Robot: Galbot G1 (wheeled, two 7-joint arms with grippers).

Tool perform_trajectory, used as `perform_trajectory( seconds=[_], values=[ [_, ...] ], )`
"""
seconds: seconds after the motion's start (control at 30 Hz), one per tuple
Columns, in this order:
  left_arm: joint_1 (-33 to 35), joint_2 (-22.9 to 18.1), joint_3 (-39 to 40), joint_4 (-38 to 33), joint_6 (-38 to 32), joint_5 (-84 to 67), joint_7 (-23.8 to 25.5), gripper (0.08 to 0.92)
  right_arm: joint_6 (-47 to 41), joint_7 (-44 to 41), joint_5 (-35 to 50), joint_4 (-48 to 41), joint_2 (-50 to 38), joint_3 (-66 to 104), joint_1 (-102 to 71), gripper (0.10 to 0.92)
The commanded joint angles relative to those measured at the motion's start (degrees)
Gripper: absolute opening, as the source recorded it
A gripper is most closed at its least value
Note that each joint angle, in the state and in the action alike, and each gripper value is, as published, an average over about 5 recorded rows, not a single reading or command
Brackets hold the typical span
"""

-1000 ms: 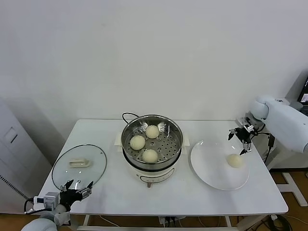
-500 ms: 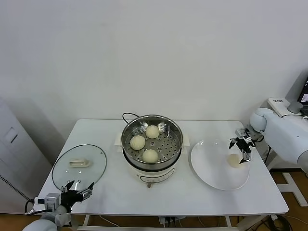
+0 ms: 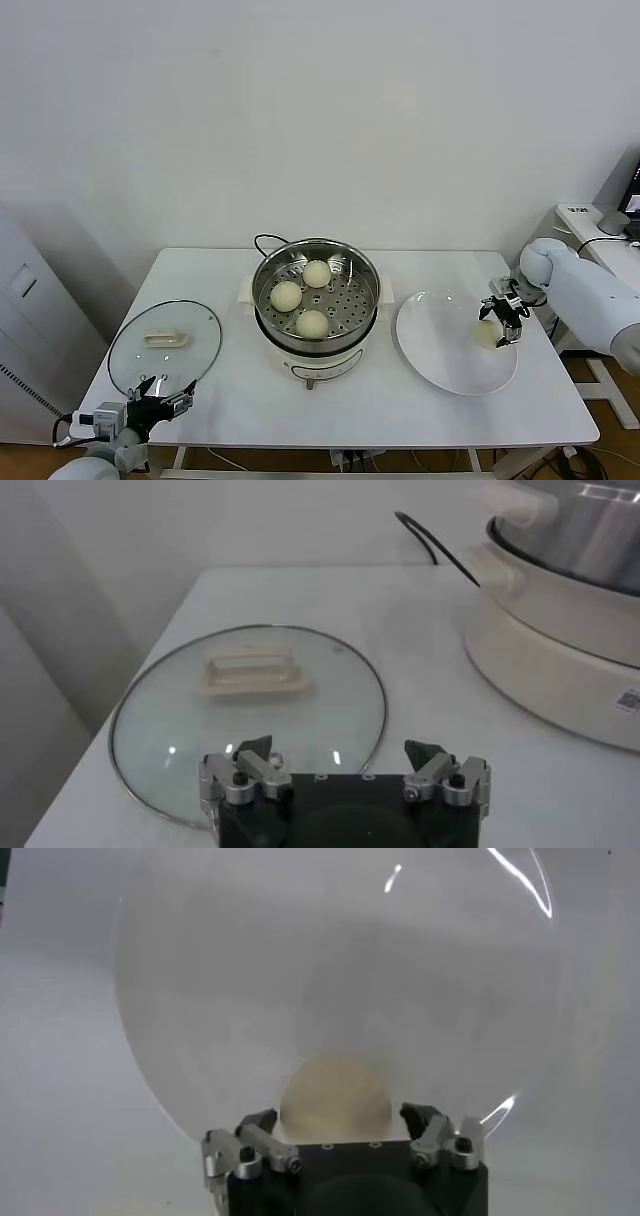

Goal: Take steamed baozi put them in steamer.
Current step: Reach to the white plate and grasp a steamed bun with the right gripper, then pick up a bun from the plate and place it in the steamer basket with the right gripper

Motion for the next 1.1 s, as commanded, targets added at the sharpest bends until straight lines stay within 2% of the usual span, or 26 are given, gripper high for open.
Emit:
perform_trajectory(
  seconds=[0.03, 0.17, 0.27, 0.47, 0.7, 0.83, 1.1],
  values=[
    [0.1, 0.0, 0.0, 0.0, 0.0, 0.0, 0.0, 0.823, -0.2, 0.0, 0.2, -2.4, 0.6, 3.5, -1.4, 0.636],
    [0.3, 0.0, -0.2, -0.3, 0.1, 0.0, -0.1, 0.823, -0.9, -0.7, 1.6, -2.2, 0.7, 3.1, -1.2, 0.537],
    [0.4, -0.1, -0.3, -0.5, 0.2, 0.0, -0.1, 0.823, -1.8, -1.4, 3.6, -0.8, 0.2, 1.2, -0.2, 0.511],
    [0.5, -0.5, -0.4, -0.7, 0.4, 0.1, -0.4, 0.823, -7.1, -2.7, 14.5, 7.7, -4.0, -10.5, 6.3, 0.509],
    [0.7, -0.4, -0.6, -1.3, 0.9, 0.2, -0.7, 0.823, -18.1, -2.3, 33.3, 27.4, -11.1, -36.2, 30.3, 0.508],
    [0.7, -0.6, -0.4, -1.4, 0.8, 0.2, -0.7, 0.823, -24.0, -0.8, 39.5, 34.9, -11.2, -45.0, 41.7, 0.509],
    [0.7, -0.6, -0.3, -2.3, 1.0, 0.3, -0.8, 0.823, -31.9, 4.6, 47.9, 42.0, -7.0, -52.4, 51.0, 0.509]
  ],
)
